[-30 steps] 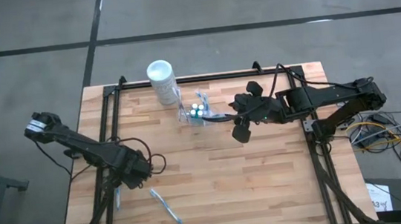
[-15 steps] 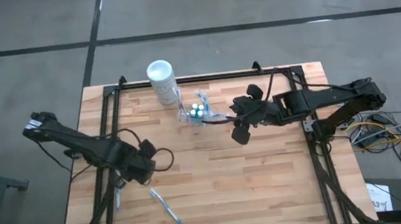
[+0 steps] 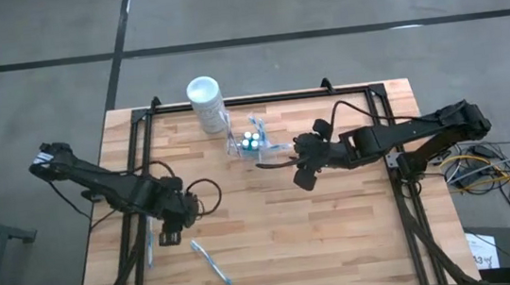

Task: Pick & Place toothbrushing station
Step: Put the blue toothbrush into the right of the transparent organizer

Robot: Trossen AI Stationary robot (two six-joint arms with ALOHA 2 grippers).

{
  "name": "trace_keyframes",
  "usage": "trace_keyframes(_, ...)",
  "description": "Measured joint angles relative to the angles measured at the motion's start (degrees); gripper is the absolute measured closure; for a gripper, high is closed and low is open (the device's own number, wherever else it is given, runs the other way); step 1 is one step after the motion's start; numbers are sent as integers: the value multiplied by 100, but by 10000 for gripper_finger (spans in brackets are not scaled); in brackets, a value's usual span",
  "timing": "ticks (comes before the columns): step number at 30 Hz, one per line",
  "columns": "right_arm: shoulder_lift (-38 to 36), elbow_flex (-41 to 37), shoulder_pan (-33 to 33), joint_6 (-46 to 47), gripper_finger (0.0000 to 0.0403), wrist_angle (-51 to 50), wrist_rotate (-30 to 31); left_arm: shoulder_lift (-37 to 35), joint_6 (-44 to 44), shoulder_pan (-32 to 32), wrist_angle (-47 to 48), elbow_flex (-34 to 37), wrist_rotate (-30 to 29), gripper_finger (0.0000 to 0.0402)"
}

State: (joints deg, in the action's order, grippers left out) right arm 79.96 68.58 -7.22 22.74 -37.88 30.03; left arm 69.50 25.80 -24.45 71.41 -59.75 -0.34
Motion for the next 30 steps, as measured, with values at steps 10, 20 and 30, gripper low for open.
trace_keyframes(10,-4,-168,0,-87,234,314,4,668,1008,-2,710,622,2272,200)
trace_keyframes(20,-7,-124,0,-520,234,436,8,1548,1056,-26,748,1189,2320,200)
trace_keyframes(30,-7,-132,0,-646,234,430,8,1871,862,-26,523,1809,2328,200)
